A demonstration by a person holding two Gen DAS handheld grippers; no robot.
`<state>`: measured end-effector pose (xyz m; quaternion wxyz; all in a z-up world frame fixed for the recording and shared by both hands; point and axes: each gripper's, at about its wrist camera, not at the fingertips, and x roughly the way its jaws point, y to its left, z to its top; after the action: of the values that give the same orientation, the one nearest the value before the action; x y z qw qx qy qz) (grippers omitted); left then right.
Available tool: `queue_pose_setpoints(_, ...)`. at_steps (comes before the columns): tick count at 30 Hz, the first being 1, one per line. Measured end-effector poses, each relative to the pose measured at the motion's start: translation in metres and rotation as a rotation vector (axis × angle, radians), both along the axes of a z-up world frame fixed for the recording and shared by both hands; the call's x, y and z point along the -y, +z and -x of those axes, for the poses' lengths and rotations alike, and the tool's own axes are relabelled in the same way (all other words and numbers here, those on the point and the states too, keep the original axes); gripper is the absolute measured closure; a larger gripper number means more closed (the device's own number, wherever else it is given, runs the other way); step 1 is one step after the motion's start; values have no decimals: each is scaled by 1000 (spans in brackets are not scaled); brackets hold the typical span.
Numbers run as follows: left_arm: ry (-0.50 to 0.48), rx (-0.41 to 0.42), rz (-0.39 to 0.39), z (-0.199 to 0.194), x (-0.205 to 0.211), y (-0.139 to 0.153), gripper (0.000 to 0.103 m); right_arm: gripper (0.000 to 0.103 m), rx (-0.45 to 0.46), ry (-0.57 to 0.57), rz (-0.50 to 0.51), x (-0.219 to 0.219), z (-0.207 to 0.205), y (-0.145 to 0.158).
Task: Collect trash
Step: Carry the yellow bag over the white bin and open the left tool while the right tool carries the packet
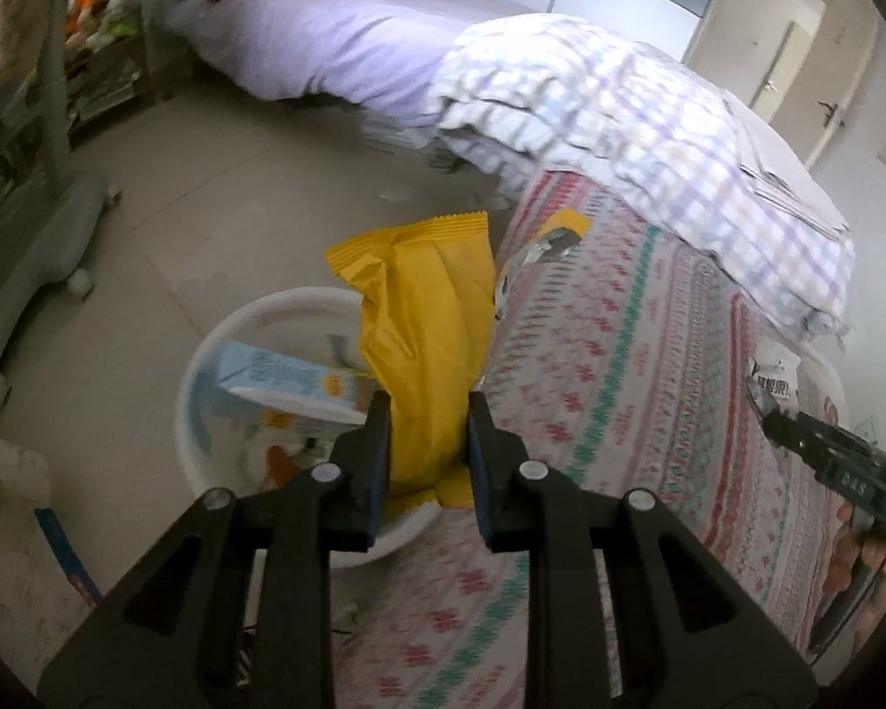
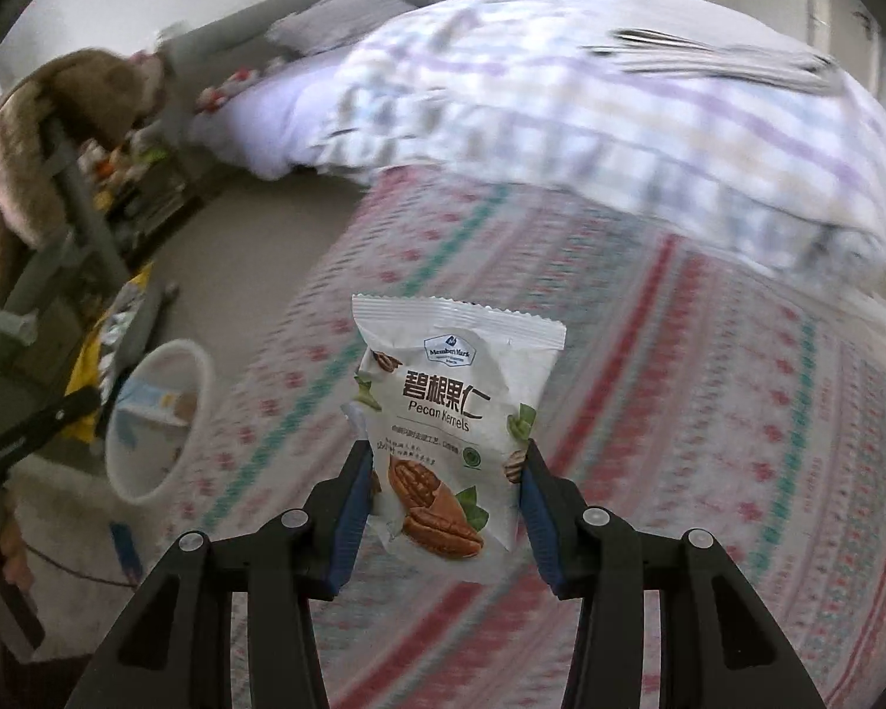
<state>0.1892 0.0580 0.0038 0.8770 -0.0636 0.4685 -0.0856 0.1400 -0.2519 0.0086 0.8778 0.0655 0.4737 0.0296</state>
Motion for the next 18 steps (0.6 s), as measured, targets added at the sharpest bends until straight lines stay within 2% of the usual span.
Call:
queue_pose_setpoints(8, 74, -60, -26, -10, -30, -21, 77, 55, -13, 123, -1, -69, -13, -12)
queue_pose_setpoints(13, 102, -102, -38, -14, -38, -37, 75, 55, -20, 165, -5, -94, -17, -17)
queue_pose_setpoints(15, 119, -125, -27, -15, -42, -44, 72, 55, -21, 175, -6, -100, -17, -18)
queue_pose_setpoints(17, 125, -144, -16, -16, -46, -47, 56, 55, -24, 178, -7, -104, -18, -19)
queue_pose_setpoints(18, 131, -152, -9, -16, -47, -48, 51, 55, -24, 178, -7, -104, -18, -19)
